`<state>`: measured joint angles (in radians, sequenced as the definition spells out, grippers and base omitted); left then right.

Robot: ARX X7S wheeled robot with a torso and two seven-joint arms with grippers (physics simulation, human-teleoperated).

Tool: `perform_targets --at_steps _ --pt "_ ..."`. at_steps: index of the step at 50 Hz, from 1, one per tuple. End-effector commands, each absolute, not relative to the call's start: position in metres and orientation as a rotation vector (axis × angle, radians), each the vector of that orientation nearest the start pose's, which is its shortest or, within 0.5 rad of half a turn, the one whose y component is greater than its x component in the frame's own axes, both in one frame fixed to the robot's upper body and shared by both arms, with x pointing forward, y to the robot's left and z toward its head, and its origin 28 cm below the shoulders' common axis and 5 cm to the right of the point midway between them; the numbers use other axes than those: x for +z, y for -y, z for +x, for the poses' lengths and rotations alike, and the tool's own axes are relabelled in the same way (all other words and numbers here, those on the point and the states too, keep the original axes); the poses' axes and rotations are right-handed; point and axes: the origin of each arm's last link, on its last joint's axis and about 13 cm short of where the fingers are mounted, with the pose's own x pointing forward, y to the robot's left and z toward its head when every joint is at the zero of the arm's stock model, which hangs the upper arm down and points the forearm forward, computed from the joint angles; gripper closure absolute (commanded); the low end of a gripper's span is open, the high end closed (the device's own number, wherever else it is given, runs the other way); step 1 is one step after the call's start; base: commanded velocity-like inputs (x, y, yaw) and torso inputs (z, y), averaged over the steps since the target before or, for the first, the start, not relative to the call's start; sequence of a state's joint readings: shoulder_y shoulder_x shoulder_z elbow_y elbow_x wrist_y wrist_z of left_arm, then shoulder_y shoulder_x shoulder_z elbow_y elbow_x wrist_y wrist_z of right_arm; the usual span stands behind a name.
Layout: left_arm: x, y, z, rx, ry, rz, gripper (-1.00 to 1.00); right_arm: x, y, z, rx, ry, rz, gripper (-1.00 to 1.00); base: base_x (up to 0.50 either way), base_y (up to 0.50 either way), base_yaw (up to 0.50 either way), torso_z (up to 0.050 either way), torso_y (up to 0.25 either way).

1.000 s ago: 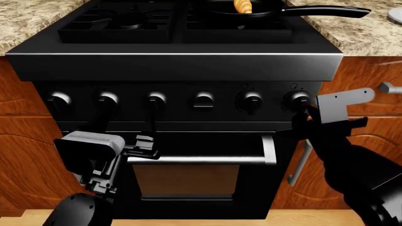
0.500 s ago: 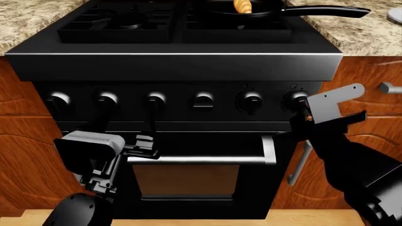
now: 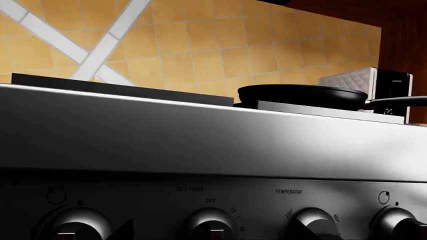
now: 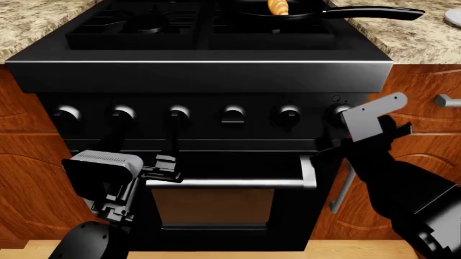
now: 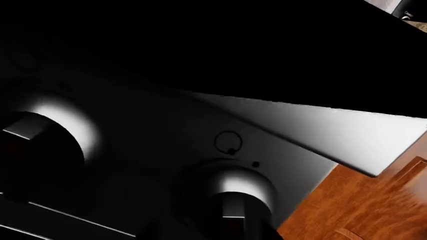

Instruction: Pick the croissant and place it on the pan. Then turn on the stove to warm the croissant.

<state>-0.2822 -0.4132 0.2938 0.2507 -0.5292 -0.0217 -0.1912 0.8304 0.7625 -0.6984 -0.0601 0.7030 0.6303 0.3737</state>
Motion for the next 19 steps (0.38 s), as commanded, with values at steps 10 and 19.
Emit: perform_targets --at_steps 10,19 --pt "0.121 -0.224 0.254 -0.203 0.334 -0.125 -1.0 0.171 0.176 0.297 0.026 -0.119 -0.41 -1.0 0.0 0.0 0.0 0.0 0.0" --pt "0.121 -0.224 0.254 -0.202 0.336 -0.123 -1.0 0.176 0.173 0.283 0.012 -0.091 -0.424 -1.0 0.0 0.0 0.0 0.0 0.0"
